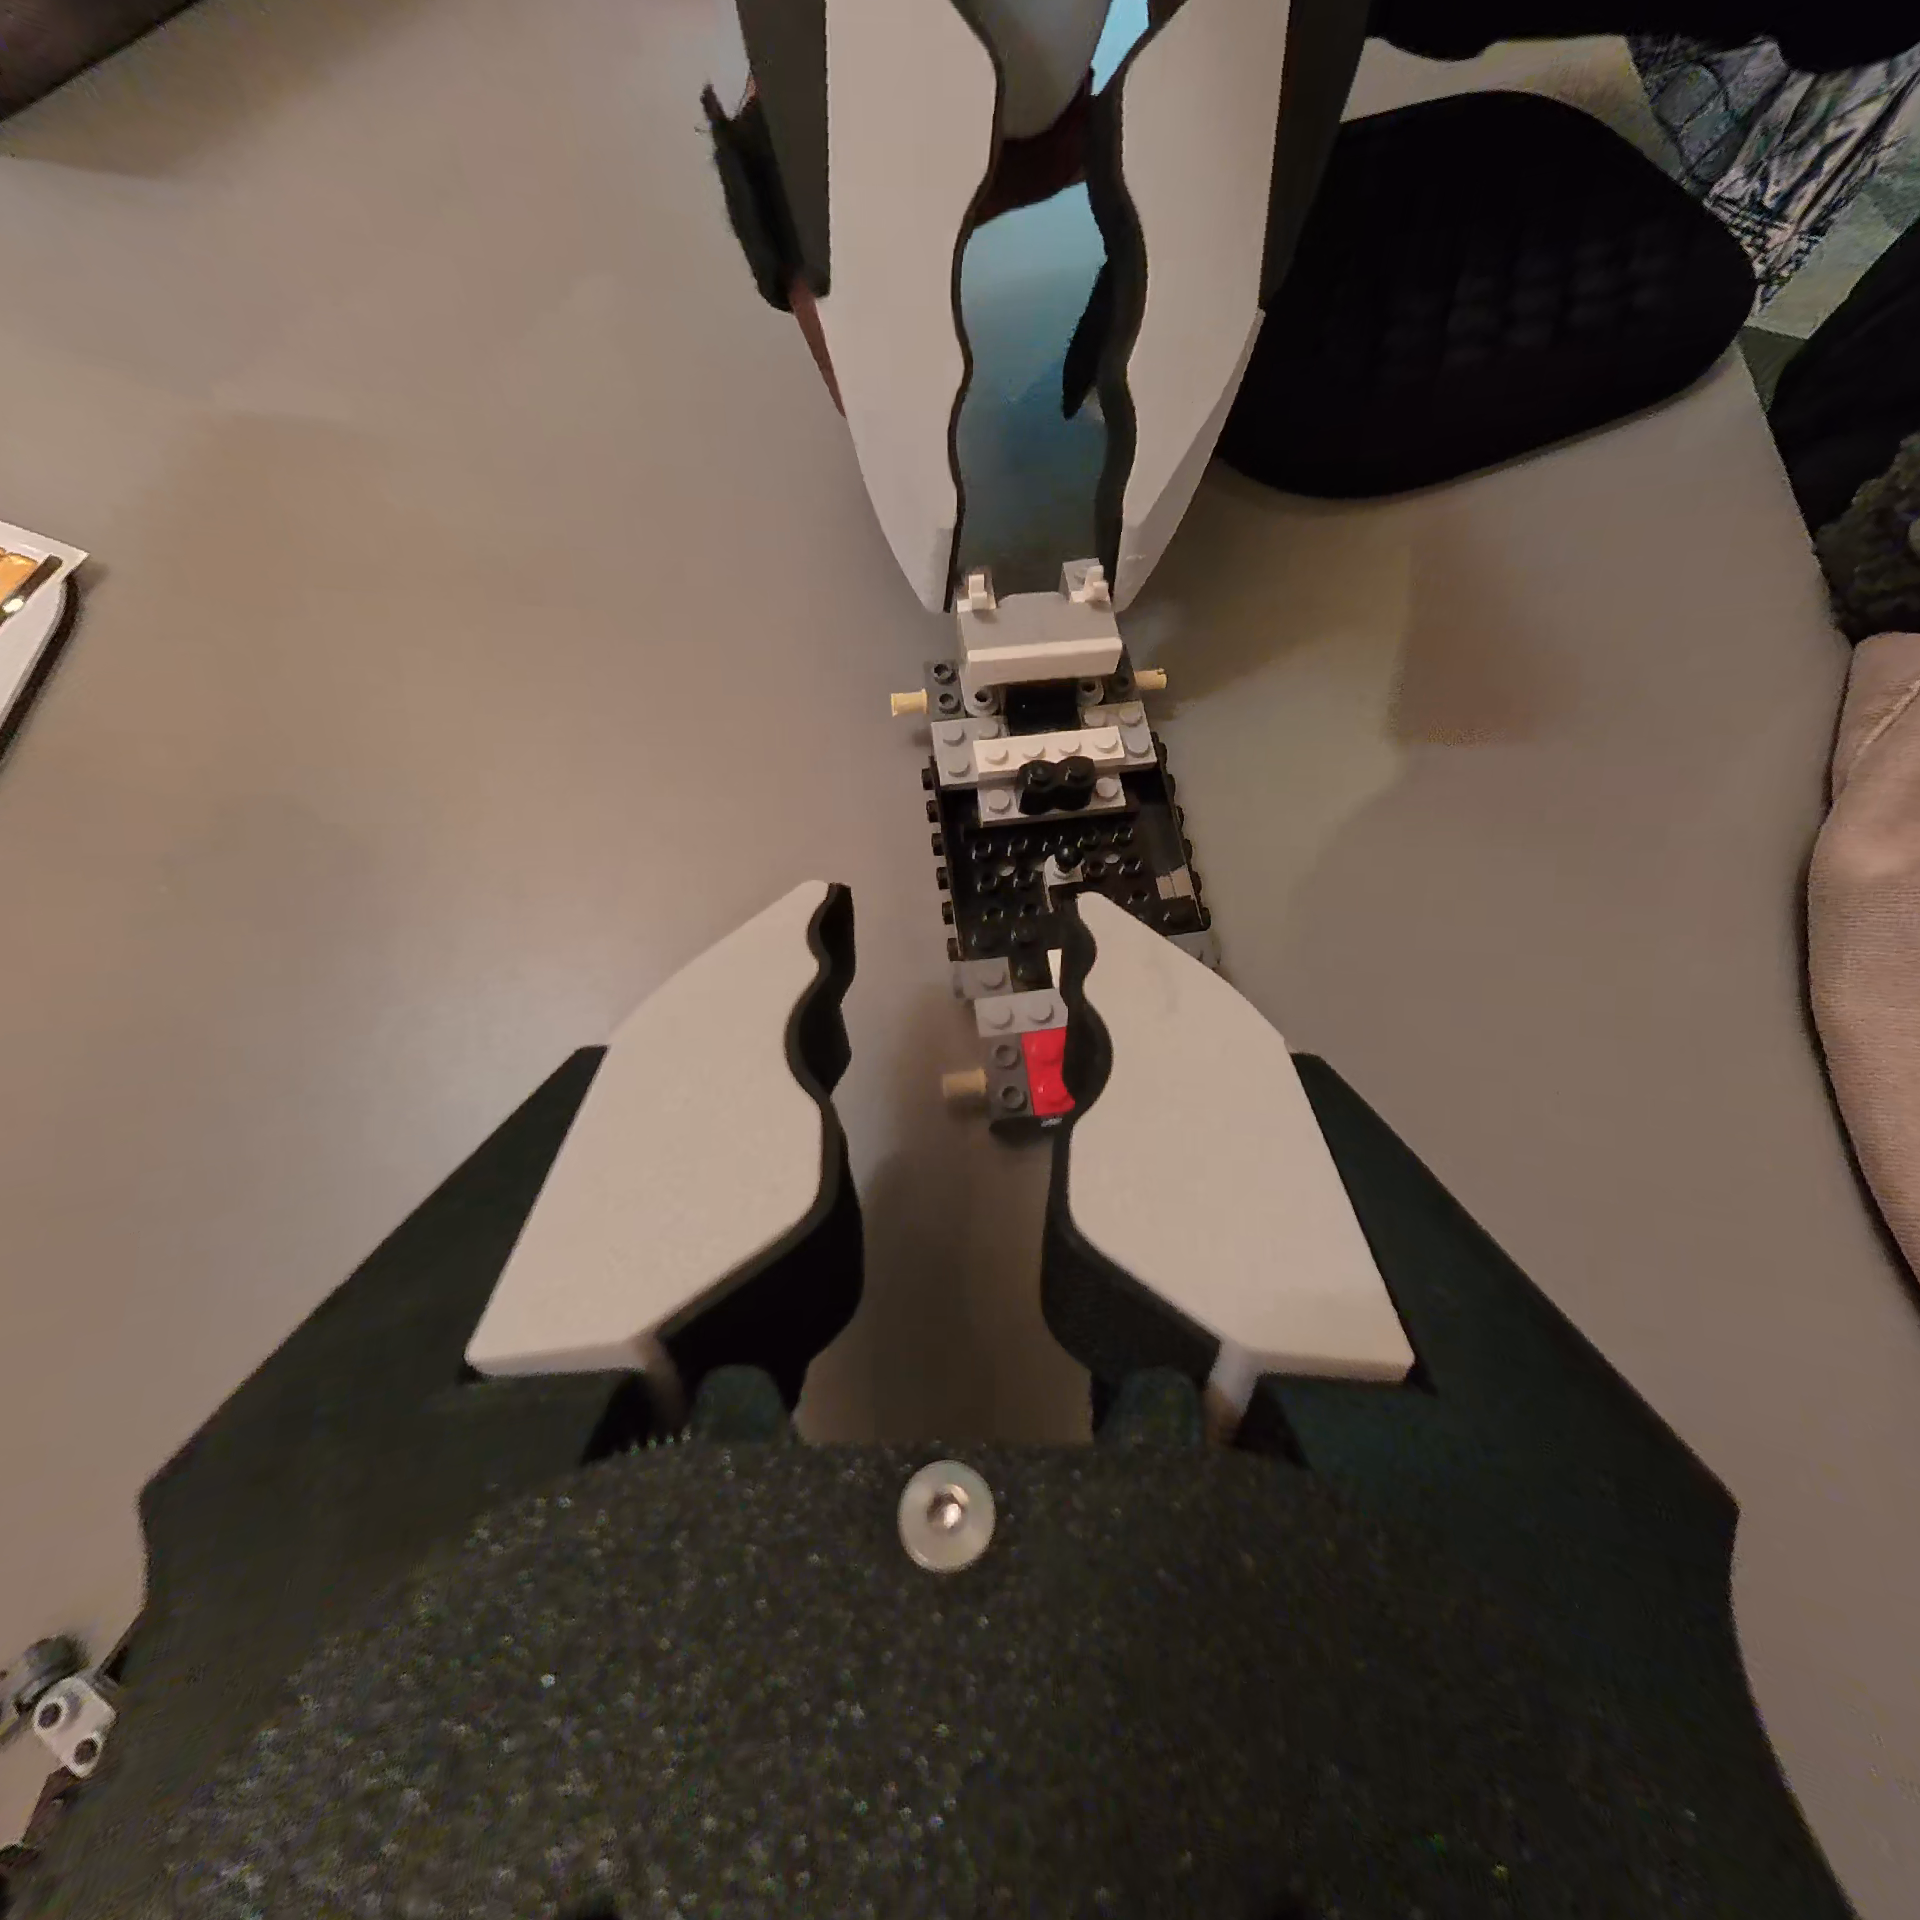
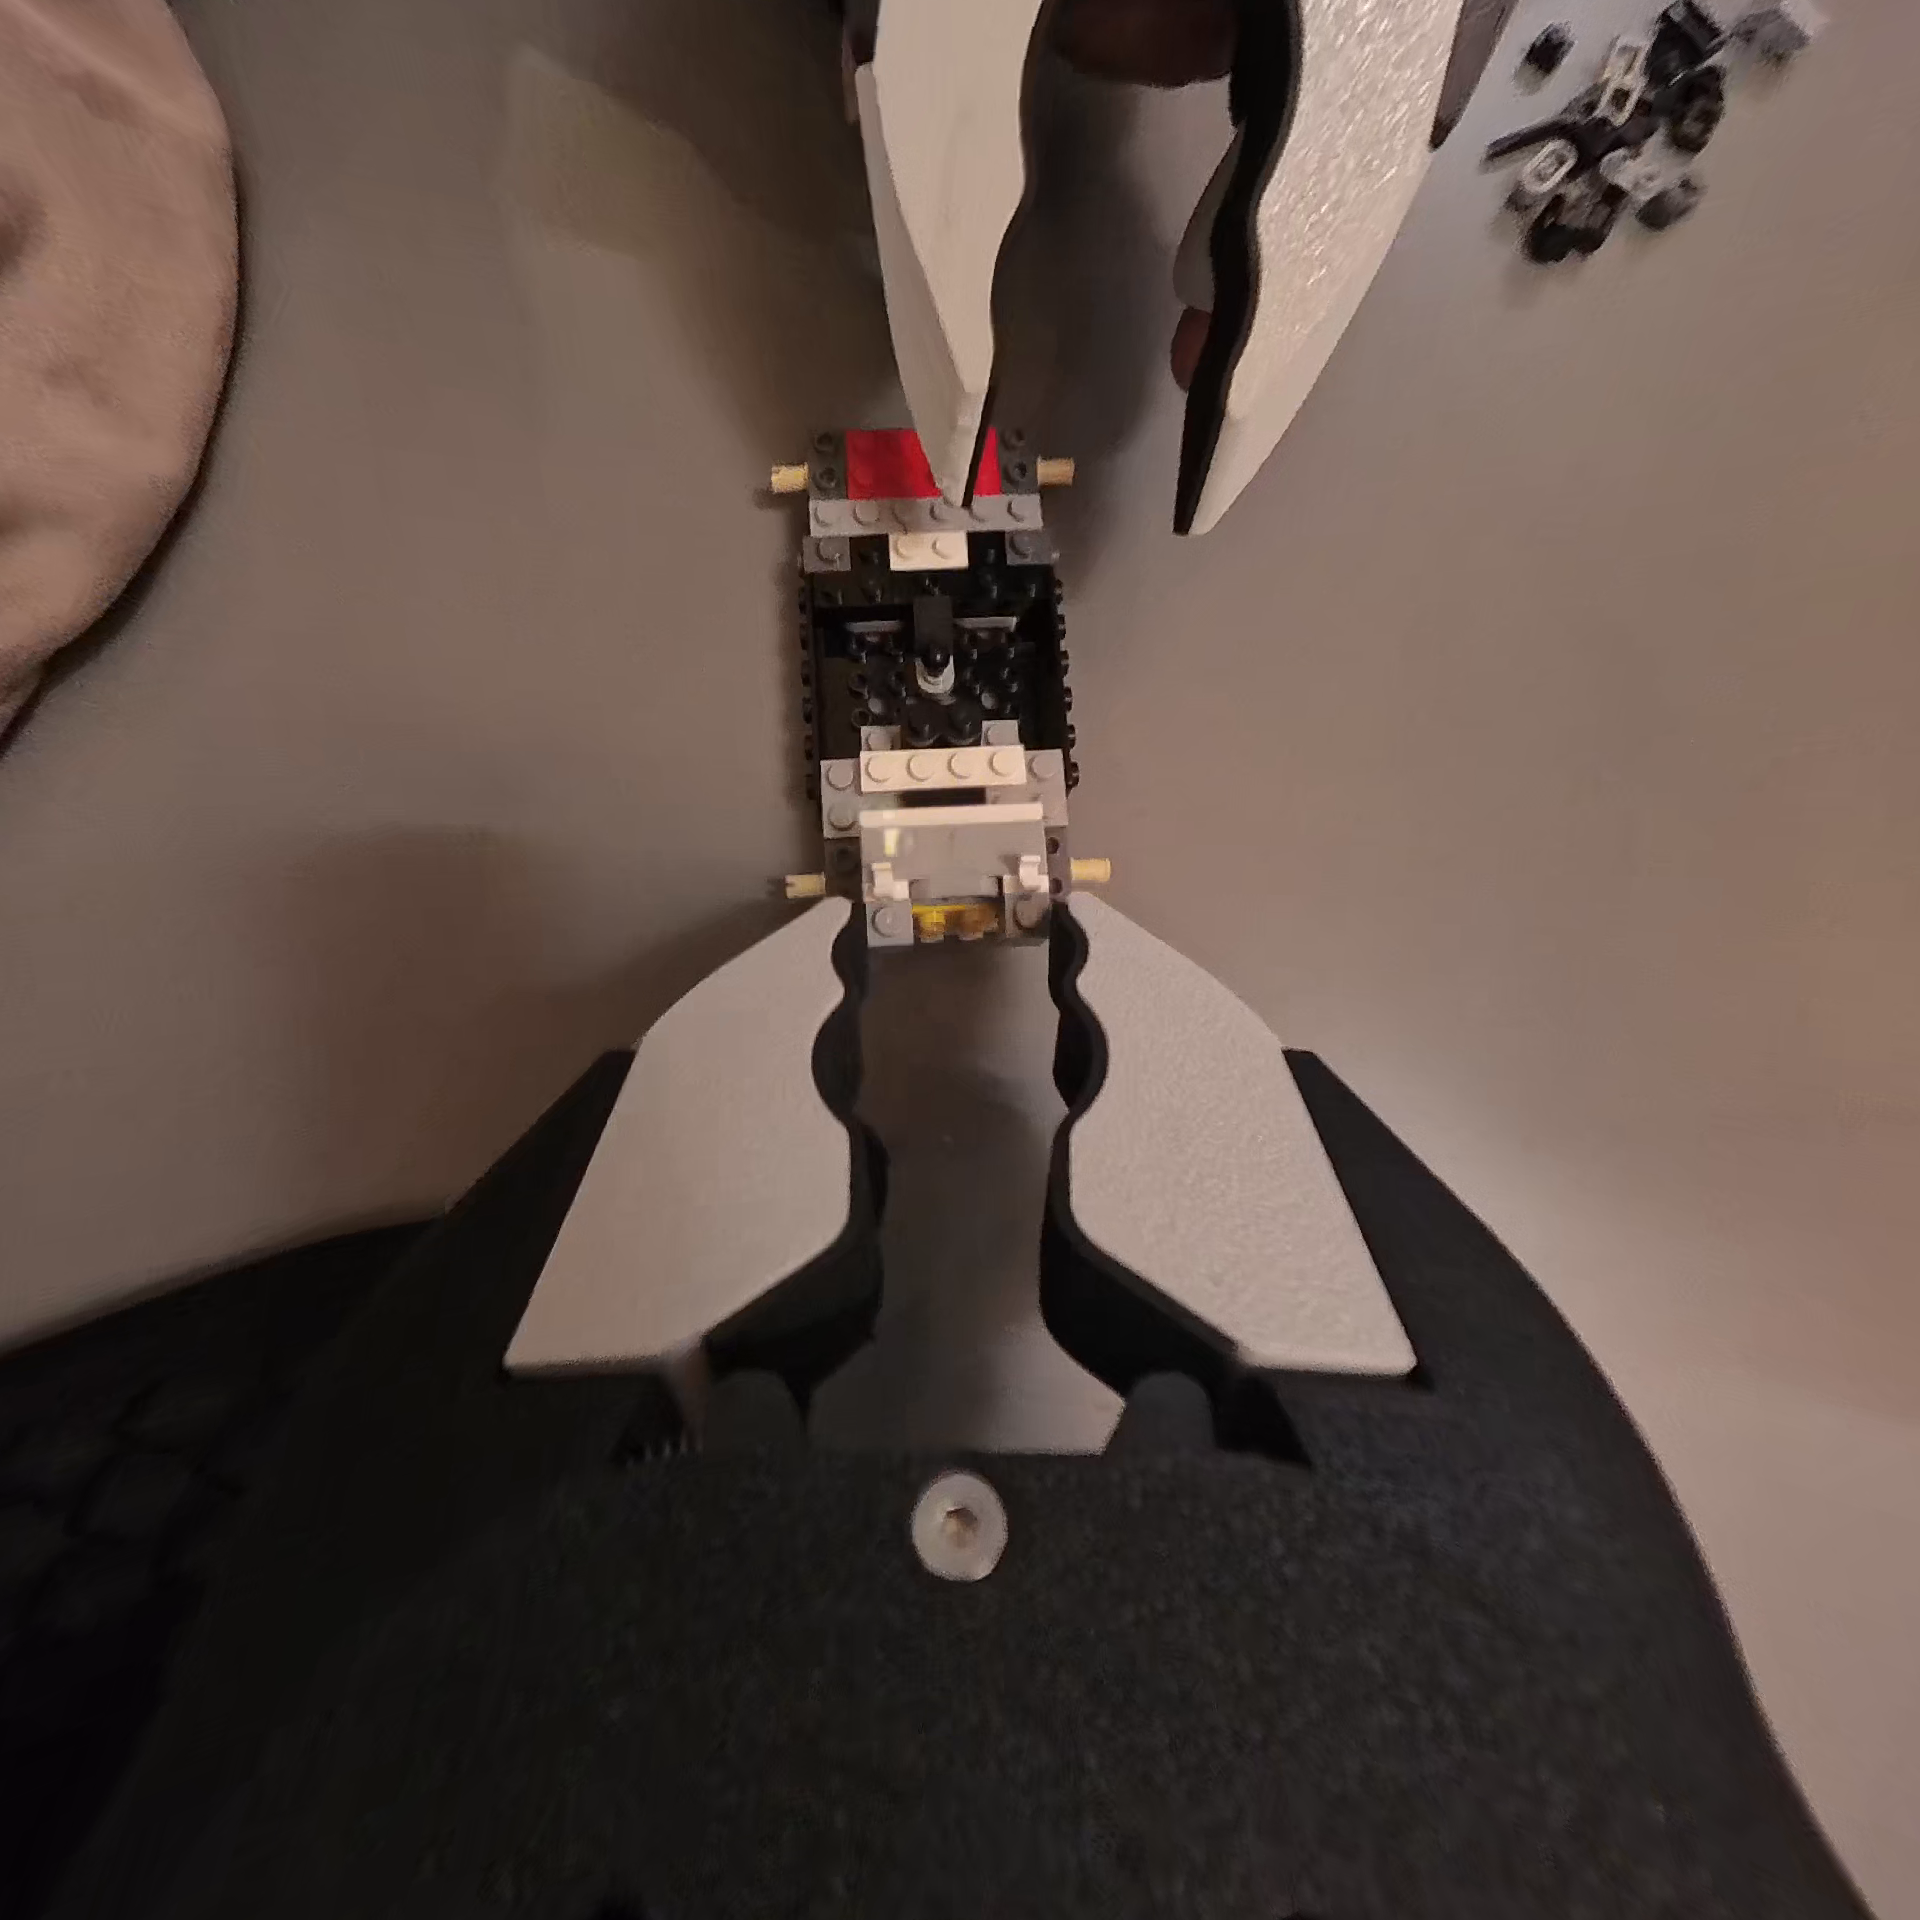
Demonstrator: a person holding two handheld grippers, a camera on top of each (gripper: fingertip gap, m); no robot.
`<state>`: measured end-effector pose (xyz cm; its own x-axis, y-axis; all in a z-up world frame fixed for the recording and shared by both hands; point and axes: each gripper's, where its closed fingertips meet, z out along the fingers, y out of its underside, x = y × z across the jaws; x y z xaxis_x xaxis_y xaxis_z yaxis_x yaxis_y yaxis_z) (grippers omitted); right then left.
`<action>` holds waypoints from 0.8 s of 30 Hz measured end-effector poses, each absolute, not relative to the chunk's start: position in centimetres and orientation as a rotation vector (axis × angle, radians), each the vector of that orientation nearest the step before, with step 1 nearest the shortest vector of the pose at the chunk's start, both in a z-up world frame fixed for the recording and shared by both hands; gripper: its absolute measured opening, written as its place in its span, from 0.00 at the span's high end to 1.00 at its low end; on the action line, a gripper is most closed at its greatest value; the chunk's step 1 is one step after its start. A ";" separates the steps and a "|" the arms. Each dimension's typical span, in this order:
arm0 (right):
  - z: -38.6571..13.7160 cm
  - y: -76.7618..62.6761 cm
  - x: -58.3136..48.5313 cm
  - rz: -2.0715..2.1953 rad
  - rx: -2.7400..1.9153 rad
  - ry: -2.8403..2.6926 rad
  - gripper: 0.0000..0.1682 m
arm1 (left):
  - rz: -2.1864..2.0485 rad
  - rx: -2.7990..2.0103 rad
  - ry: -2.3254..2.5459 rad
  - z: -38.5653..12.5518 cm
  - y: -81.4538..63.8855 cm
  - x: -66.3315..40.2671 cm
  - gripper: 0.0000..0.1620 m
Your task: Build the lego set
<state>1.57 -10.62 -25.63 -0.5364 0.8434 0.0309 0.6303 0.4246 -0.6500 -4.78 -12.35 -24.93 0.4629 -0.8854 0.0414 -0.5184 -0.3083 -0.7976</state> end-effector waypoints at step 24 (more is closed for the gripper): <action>-25.6 -11.0 0.6 0.656 -1.233 -2.509 0.81 | -0.651 -1.974 1.175 -25.1 -12.5 -4.7 0.77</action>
<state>0.64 -11.04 -25.58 -0.6018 0.7976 0.0408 0.6756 0.5357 -0.5065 -4.72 -12.52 -25.05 0.4524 -0.8902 0.0532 -0.5170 -0.3104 -0.7977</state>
